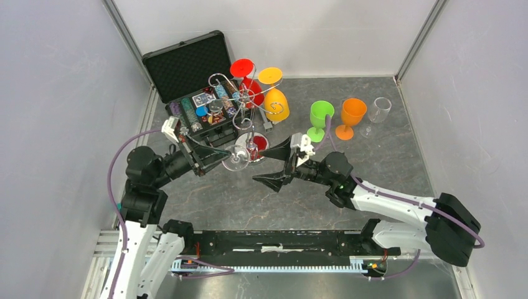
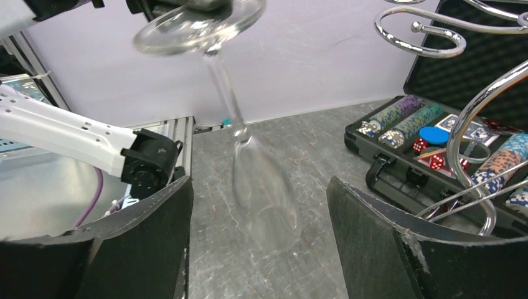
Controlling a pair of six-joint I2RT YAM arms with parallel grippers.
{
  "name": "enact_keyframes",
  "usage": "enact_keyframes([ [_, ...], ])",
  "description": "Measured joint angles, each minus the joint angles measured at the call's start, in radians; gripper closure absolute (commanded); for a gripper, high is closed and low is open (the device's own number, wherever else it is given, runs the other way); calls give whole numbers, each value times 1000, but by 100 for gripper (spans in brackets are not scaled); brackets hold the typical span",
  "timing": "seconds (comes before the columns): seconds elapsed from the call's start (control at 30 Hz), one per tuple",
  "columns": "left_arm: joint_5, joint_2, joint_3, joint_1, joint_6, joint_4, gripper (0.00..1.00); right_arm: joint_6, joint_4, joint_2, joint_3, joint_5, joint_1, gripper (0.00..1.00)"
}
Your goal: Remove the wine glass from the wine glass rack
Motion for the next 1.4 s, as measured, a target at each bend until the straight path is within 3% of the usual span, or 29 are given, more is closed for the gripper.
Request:
enact_keyframes([
  [0.23,-120,43,-82,-295,-48,120,98,-24,72,79,35,-2,22,22],
  [0.33,-161,83,-87,-356,-53,154,98,-30,91,79,35,-5,28,28],
  [0.63,-213,111,-87,-380,-60,220,98,-43,114,15,-9,7,28,62],
  [0.87,-223,111,-87,-396,-75,250,98,-21,135,30,-10,-2,29,70],
  [1.0,-237,111,-87,-399,-77,253,96,5,159,46,-10,-11,29,93],
  [1.03,-241,111,-87,-399,-79,255,90,8,165,46,-10,-14,29,99],
  [1.13,-261,103,-87,-399,-92,254,67,13,175,44,-10,-14,30,100],
  [1.2,-267,94,-90,-400,-87,263,40,34,177,34,-11,-1,33,100],
  [1.23,-272,87,-95,-401,-85,274,32,42,180,24,-13,15,34,100],
  [1.4,-294,53,-129,-401,-72,315,7,85,228,-89,-55,137,31,100],
])
